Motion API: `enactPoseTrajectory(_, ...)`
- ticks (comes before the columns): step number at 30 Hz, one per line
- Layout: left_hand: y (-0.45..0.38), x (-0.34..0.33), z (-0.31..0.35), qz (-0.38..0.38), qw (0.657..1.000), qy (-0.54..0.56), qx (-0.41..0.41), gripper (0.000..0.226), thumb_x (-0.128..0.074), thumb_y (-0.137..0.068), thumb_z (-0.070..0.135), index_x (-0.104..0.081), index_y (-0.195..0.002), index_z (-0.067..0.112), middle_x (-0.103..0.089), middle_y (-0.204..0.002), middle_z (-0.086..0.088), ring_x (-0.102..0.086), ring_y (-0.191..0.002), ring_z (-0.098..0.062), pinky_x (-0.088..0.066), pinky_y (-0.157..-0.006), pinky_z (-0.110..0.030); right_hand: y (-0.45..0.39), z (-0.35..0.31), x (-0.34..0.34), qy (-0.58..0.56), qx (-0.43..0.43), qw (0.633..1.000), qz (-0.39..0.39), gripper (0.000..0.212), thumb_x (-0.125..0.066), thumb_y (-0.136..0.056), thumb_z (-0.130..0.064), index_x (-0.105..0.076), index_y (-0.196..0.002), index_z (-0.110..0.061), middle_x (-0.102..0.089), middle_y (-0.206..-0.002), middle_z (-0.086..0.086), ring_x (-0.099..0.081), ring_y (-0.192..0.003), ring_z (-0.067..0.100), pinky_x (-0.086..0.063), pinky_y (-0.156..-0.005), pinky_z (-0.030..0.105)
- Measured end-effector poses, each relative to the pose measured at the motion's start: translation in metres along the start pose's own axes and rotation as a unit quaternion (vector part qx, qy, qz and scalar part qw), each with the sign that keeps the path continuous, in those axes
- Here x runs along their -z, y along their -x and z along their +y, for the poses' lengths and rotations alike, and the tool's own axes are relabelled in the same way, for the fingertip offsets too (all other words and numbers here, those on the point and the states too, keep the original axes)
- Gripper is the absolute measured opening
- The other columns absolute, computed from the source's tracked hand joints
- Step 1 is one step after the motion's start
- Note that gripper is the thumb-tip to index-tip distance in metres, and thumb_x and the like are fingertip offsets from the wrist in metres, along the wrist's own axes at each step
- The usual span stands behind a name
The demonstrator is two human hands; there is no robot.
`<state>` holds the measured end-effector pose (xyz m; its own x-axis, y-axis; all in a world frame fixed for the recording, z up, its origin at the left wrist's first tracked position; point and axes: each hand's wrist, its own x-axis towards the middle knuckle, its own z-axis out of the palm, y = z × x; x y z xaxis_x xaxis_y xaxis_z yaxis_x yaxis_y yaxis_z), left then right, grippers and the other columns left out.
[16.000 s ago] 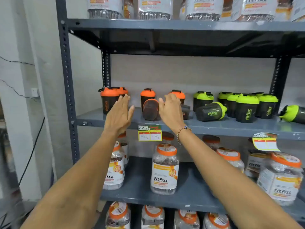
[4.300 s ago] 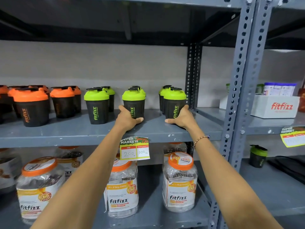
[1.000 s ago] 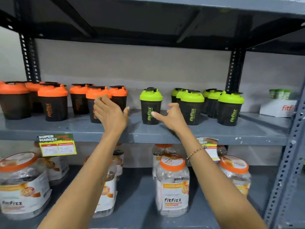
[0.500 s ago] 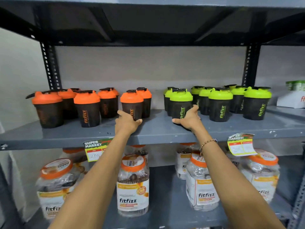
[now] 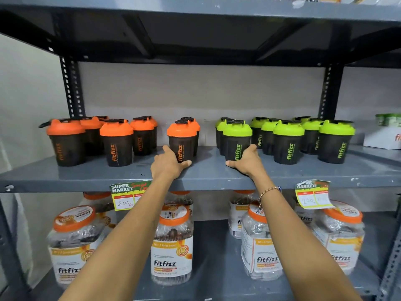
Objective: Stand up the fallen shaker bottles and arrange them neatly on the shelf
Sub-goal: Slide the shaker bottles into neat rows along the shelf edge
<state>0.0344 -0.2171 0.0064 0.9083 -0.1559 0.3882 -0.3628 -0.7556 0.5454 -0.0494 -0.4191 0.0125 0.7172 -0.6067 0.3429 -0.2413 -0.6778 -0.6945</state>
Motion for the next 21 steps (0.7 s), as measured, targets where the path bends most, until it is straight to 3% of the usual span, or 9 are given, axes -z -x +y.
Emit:
enactPoseTrajectory(12,-0.005,-0.004,0.002,-0.012,0.999,-0.051,-0.011,0.074,-0.061,-0.078,0.062,-0.039,-0.127,0.01,-0.057,-0.126,-0.016,-0.051,-0.118,-0.034,-0.045,-0.092,-0.046,0.0,0.0,0.001,0.009,0.009,1.0,-0.003,0.088,-0.079,-0.075,-0.033,-0.026,-0.134,0.004,-0.041,-0.142,0.02,-0.041,-0.132,0.037,-0.039,-0.104,0.044)
enactPoseTrajectory(16,-0.003,-0.002,0.003,-0.015,0.999,-0.036,-0.001,0.079,-0.063,-0.076,0.063,-0.037,-0.128,0.008,-0.056,-0.127,-0.017,-0.049,-0.121,-0.035,-0.043,-0.093,-0.046,0.001,0.001,0.003,0.004,-0.012,1.0,-0.013,0.096,-0.081,-0.071,-0.036,-0.022,-0.136,0.004,-0.037,-0.145,0.022,-0.039,-0.133,0.039,-0.038,-0.107,0.046)
enactPoseTrajectory(19,0.0,0.002,0.001,0.013,0.999,0.053,-0.006,0.081,-0.068,-0.076,0.055,-0.035,-0.13,0.004,-0.053,-0.13,-0.018,-0.048,-0.123,-0.036,-0.043,-0.093,-0.047,0.015,-0.001,0.004,0.011,-0.008,0.999,0.045,0.098,-0.083,-0.069,-0.034,-0.022,-0.136,0.004,-0.031,-0.143,0.025,-0.035,-0.132,0.042,-0.031,-0.108,0.045)
enactPoseTrajectory(21,0.004,0.009,-0.005,0.087,0.989,0.118,-0.034,0.076,-0.067,-0.08,0.05,-0.038,-0.131,0.003,-0.052,-0.13,-0.017,-0.047,-0.122,-0.034,-0.043,-0.092,-0.045,0.035,-0.005,-0.001,0.031,0.026,0.992,0.117,0.086,-0.08,-0.073,-0.032,-0.028,-0.134,0.001,-0.032,-0.139,0.023,-0.034,-0.129,0.041,-0.032,-0.106,0.045)
